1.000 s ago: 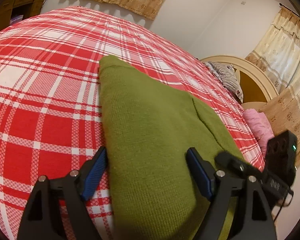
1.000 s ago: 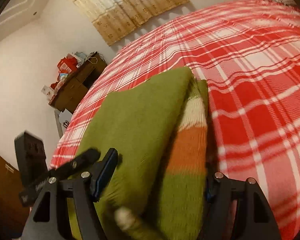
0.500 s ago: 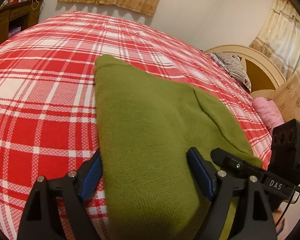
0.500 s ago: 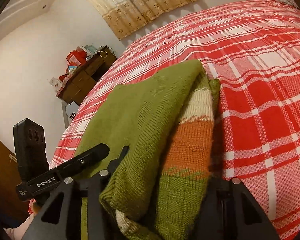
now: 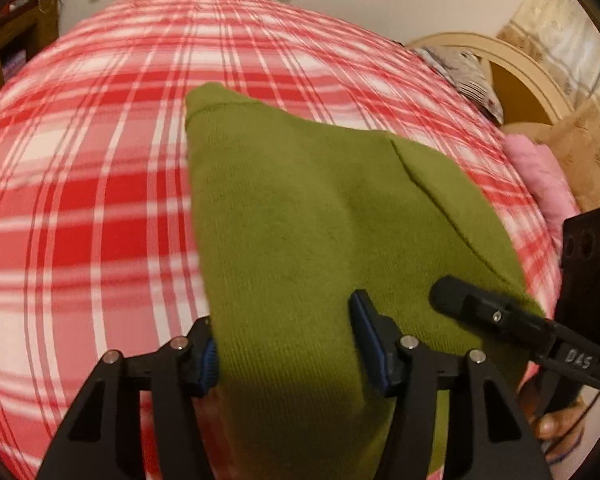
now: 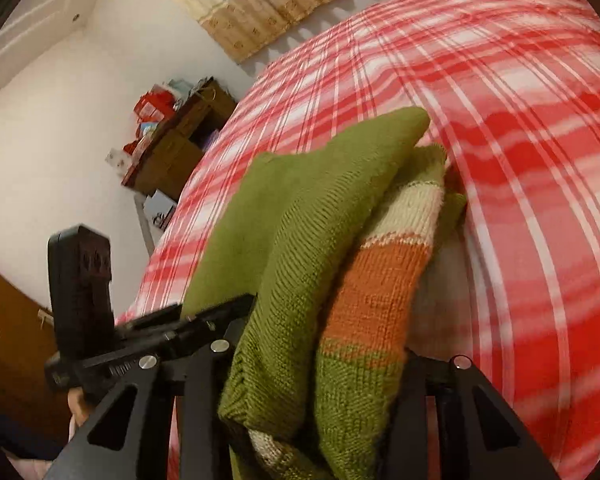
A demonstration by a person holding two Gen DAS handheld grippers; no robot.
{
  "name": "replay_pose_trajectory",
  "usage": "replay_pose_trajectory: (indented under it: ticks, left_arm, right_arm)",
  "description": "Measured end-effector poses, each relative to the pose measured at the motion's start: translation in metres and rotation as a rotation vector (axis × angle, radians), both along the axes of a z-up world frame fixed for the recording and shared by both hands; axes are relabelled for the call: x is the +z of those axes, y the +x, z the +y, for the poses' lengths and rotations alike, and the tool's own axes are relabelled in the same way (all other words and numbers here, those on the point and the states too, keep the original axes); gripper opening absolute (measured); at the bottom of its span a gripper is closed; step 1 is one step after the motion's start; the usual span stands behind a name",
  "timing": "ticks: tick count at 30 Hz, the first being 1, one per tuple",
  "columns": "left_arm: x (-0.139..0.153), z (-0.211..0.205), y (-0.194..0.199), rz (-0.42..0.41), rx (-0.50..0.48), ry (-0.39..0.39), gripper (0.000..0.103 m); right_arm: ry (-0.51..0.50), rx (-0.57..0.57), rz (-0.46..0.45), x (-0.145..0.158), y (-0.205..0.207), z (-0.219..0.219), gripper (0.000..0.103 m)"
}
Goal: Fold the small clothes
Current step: 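Lift the folded sweater off the bedspread with both tools, then carry the held sweater with both tools toward the bed corner by the desk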
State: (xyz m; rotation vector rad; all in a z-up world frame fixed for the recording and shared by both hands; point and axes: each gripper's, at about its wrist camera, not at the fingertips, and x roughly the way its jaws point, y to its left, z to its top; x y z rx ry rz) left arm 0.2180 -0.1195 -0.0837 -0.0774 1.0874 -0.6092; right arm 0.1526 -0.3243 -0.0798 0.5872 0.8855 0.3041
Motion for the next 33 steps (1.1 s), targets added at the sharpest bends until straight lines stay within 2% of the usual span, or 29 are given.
replay_pose_trajectory:
  ticks: [3,4,6,11,13,17,22,27,33]
  left_arm:
    - [-0.004,0.007,-0.005,0.028,-0.027,-0.053,0.072]
    - [-0.007,0.008,-0.003,0.038,-0.019,-0.064,0.079]
    - [-0.011,0.006,0.004,0.048,0.008,-0.071,0.086]
    - [-0.011,-0.012,0.009,-0.051,0.029,-0.008,0.087]
    - [-0.012,-0.015,0.009,-0.076,0.038,-0.001,0.085]
    - [-0.010,-0.015,0.004,-0.105,0.041,-0.014,0.067]
    - [0.002,-0.012,-0.007,-0.156,0.063,0.018,0.044]
    - [0.015,-0.006,-0.029,-0.204,0.072,0.059,0.040]
    - [0.030,0.010,-0.055,-0.255,0.099,0.096,0.040]
  right_arm:
    - [0.048,-0.033,0.019,-0.014,-0.021,-0.009,0.036]
    - [0.075,-0.049,0.015,-0.019,-0.025,-0.013,0.037]
    - [0.129,-0.075,0.015,-0.026,-0.026,-0.019,0.040]
    - [0.097,-0.095,-0.022,-0.033,-0.016,-0.017,0.051]
    - [0.088,-0.098,-0.044,-0.035,-0.013,-0.016,0.051]
    - [0.018,-0.103,-0.069,-0.031,-0.017,-0.006,0.047]
    - [-0.153,-0.127,-0.091,-0.010,-0.026,0.017,0.038]
    - [-0.258,-0.111,-0.147,0.018,-0.050,0.046,0.038]
    - [-0.237,-0.118,-0.170,0.029,-0.076,0.066,0.038]
